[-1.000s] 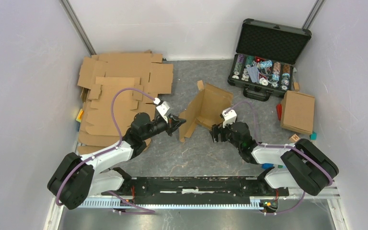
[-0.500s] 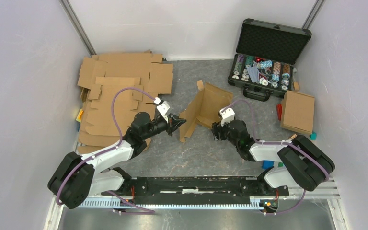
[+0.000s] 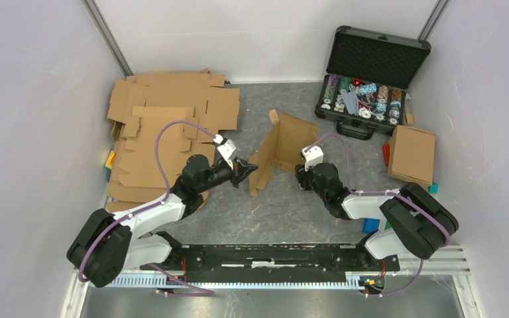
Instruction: Fold the paper box
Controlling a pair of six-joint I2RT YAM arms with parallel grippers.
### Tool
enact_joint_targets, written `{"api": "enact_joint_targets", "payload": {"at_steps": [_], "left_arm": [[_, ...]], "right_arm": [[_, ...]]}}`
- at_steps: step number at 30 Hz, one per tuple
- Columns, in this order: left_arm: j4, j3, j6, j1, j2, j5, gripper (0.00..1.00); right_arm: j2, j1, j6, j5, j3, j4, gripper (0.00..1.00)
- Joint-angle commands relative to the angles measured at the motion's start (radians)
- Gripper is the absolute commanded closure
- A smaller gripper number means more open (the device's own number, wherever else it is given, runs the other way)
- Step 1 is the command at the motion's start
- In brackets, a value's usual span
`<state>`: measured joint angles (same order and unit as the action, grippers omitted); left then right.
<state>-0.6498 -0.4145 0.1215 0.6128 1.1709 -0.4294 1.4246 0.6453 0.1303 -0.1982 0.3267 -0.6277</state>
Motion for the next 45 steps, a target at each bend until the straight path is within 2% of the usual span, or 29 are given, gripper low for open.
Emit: {"api": "enact_joint_targets", "payload": {"at_steps": [1, 4, 10, 25, 33, 40, 45], "left_arm": [[0.081, -0.021, -0.014, 0.009, 0.024, -0.060, 0.98], [0.081, -0.021, -0.014, 0.008, 0.028, -0.063, 0.98], [0.082, -0.024, -0.014, 0.009, 0.030, -0.075, 0.98], [0.082, -0.035, -0.004, 0.009, 0.050, -0.101, 0.98], [0.089, -0.038, -0.002, 0.008, 0.046, -0.098, 0.98], [0.099, -0.034, -0.003, 0.009, 0.031, -0.073, 0.98], [0.109, -0.024, -0.002, 0.008, 0.003, -0.026, 0.93]], "right_arm": [[0.026, 0.008, 0.011, -0.061, 0.044, -0.007, 0.49], [0.046, 0.008, 0.022, -0.078, 0.061, -0.005, 0.60], [0.093, 0.008, 0.025, -0.119, 0.102, -0.003, 0.66], [0.210, 0.008, 0.025, -0.162, 0.202, 0.098, 0.69], [0.322, 0.009, 0.021, -0.213, 0.312, 0.273, 0.69], [0.371, 0.008, 0.009, -0.227, 0.361, 0.347, 0.70], [0.380, 0.005, 0.018, -0.228, 0.370, 0.348, 0.69]]}}
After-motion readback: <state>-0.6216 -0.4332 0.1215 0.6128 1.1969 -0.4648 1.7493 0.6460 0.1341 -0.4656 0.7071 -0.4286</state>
